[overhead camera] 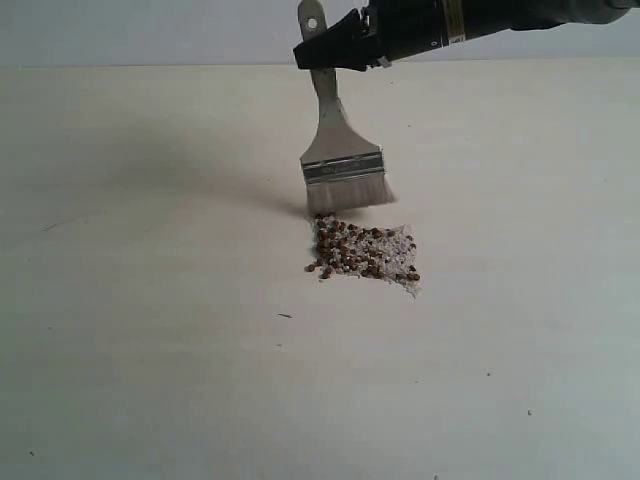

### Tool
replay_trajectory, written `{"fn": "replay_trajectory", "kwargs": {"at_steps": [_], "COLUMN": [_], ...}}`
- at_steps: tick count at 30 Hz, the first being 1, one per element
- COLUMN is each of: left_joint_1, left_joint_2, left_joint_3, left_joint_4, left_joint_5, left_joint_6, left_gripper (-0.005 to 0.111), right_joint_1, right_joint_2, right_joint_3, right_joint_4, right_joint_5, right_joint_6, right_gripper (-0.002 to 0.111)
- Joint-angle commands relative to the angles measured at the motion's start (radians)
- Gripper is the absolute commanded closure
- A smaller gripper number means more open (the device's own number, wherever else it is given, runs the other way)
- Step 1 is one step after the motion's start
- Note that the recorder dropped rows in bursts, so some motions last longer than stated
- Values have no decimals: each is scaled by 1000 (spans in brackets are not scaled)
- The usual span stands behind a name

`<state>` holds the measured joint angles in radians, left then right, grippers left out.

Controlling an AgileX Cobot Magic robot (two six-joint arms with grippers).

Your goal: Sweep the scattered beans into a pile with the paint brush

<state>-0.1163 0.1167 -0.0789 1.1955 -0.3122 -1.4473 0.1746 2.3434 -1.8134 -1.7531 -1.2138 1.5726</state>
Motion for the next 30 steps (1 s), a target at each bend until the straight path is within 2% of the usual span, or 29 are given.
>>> {"fn": "replay_trajectory", "kwargs": {"at_steps": [1,4,7,12,17,25,30], "left_joint_1": [0,0,0,0,0,0,0], "left_joint_2": [-3,-3,-3,-3,-3,-3,-3], "left_joint_3": [3,3,3,3,3,3,3], "left_joint_4": [-1,-1,-1,-1,-1,-1,-1], "left_joint_5": [0,0,0,0,0,0,0], "left_joint_6": [0,0,0,0,0,0,0], "left_gripper": [107,107,107,107,107,107,107], "right_joint_1": [-1,-3,-3,-3,-3,-3,-3], "right_joint_2": [-4,-6,-6,-6,-6,-6,-6], "right_joint_3": [-10,-10,-10,-10,-10,-10,-10], "right_joint_4": [32,78,9,9,9,57,9], "right_joint_5": [-7,-7,-7,-7,-7,-4,105], "right_joint_6": [-71,-111,-100,2,23,-88,3], "right_gripper": [108,108,108,108,108,108,108]}}
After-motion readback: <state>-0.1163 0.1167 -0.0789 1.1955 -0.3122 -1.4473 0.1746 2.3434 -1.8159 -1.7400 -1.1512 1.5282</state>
